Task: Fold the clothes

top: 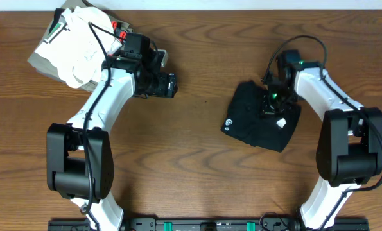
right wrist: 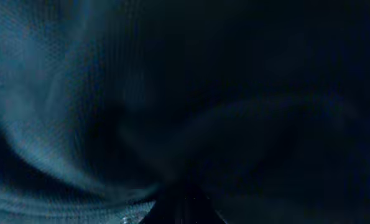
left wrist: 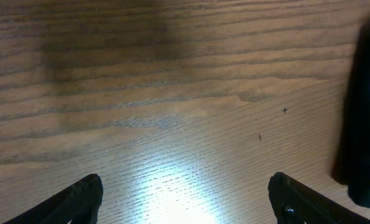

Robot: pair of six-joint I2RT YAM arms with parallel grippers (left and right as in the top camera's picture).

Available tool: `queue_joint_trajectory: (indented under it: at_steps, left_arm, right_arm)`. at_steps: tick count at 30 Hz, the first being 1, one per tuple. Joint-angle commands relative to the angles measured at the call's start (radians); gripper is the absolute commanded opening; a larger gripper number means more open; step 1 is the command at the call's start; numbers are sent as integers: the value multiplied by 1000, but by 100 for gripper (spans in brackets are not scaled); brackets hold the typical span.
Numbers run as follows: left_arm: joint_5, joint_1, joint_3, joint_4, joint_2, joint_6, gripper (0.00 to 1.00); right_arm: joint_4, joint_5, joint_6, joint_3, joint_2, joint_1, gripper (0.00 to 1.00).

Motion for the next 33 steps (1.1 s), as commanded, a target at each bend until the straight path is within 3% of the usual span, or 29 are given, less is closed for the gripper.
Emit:
queue_joint_trajectory:
  at_steps: [1,14,23,30,33]
  left_arm:
    - [-33,5,17,-7,-18,-6,87]
    - [-111,83,17,-15,-75,7,87]
    - [-111,234,17,-53,-198,8,88]
    - [-107,265,17,-78,-256,15,88]
    - [-69,244,17,-81,-269,14,88]
  right_arm:
    - [136,17,26,-105,5,24,2]
    - [501,-89,27,-118,56,174,7]
    - [522,-85,28,97,56,293,8]
    - [587,-56,105,195,56,338,7]
    - [511,-60,118,288,55,319,20]
